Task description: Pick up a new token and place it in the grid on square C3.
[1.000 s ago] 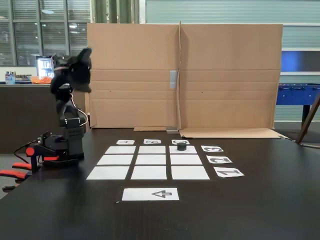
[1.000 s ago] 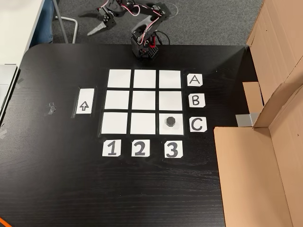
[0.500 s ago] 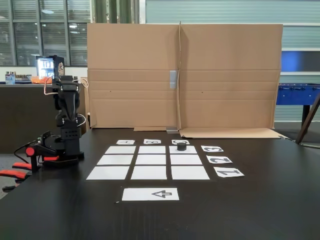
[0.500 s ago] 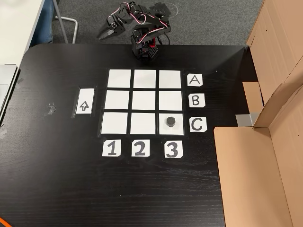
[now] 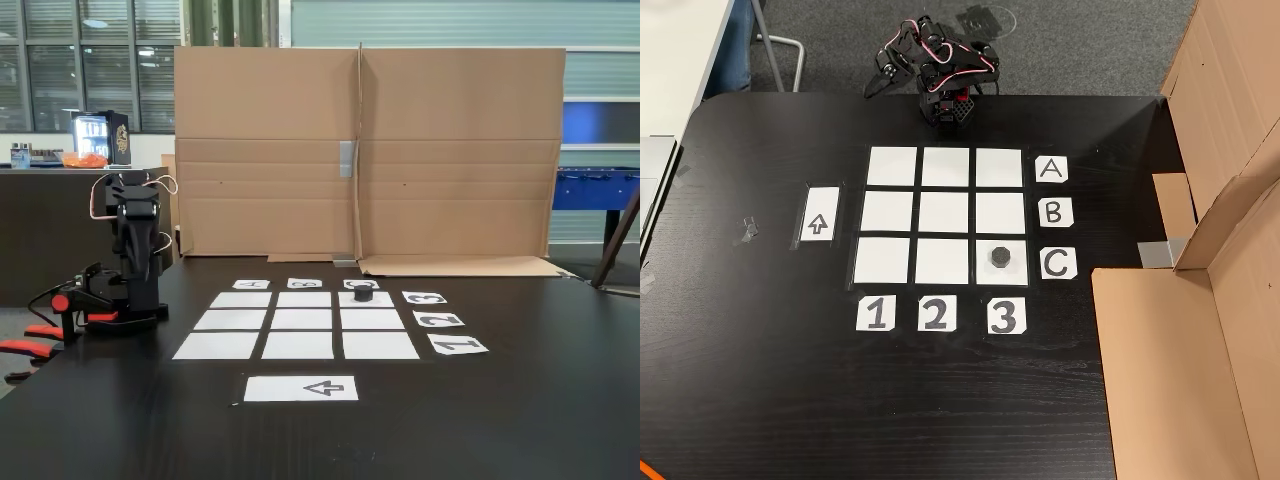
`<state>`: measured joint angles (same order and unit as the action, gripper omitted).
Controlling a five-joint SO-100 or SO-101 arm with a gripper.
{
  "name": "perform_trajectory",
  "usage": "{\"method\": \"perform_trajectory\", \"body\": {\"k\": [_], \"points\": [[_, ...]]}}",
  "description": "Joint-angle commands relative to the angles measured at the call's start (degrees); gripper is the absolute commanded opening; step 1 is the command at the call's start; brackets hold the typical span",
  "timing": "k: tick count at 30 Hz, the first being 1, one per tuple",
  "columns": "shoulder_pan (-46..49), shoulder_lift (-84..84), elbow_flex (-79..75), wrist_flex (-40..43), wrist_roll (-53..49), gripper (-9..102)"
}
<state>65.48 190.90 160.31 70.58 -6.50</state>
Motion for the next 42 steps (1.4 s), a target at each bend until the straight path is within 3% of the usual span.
{"method": "perform_trajectory", "body": {"k": [1,7,37,42], "points": [[0.9,-0.2,3.6,-2.2,-0.5,-1],[1.1,-0.2,8.3,-5.4,-0.6,-1],[3.3,-0.3,9.4,-4.5,0.6,-1],[4.6,-0.3,10.8,-9.9,0.6,-1]]}}
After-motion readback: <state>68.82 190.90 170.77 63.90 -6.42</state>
